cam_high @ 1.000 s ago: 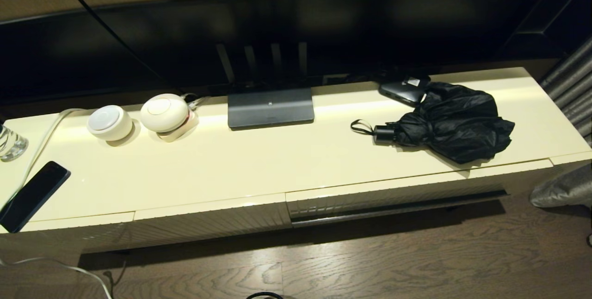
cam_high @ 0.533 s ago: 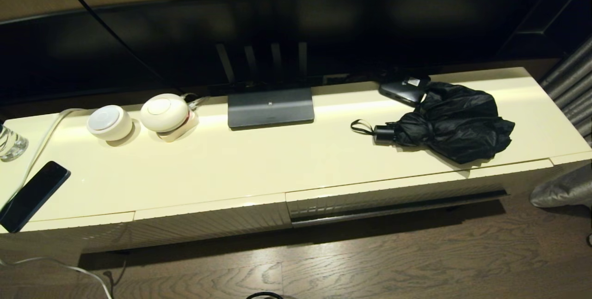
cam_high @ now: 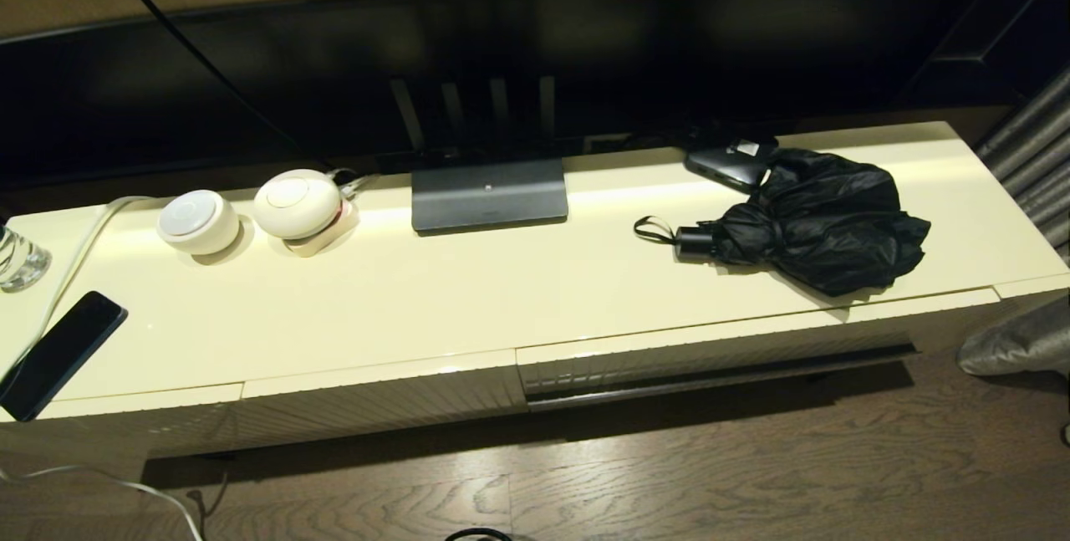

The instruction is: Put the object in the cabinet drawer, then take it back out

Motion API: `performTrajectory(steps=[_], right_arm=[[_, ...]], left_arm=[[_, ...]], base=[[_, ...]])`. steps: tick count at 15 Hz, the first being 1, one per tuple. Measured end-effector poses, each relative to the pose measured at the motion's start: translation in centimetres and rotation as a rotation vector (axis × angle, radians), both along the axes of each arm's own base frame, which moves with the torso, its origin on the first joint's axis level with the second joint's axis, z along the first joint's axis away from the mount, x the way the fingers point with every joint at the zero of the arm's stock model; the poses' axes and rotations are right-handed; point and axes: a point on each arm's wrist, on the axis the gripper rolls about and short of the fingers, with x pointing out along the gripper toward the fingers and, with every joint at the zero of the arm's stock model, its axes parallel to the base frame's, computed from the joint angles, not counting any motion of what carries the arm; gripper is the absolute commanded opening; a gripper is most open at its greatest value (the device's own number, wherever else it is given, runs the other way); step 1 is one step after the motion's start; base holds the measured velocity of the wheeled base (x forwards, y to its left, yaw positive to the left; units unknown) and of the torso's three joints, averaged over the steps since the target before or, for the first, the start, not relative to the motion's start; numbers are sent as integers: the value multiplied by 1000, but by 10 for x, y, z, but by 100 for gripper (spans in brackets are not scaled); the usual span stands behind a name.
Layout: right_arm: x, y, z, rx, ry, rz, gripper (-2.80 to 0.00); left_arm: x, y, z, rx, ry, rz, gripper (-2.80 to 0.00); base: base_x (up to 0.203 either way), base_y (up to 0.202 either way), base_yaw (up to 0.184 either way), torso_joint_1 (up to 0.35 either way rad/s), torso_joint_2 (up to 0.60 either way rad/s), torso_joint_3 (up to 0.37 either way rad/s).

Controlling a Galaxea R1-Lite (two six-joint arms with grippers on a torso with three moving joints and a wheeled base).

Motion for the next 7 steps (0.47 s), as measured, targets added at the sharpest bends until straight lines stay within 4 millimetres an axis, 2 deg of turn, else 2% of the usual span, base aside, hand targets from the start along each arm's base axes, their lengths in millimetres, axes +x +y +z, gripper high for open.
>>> performTrajectory(steps=[7], right_arm=[[0,0,0,3,-1,0,-280]], left_arm=[[0,0,0,0,1,0,-280]], base=[[0,0,0,0,0,0]])
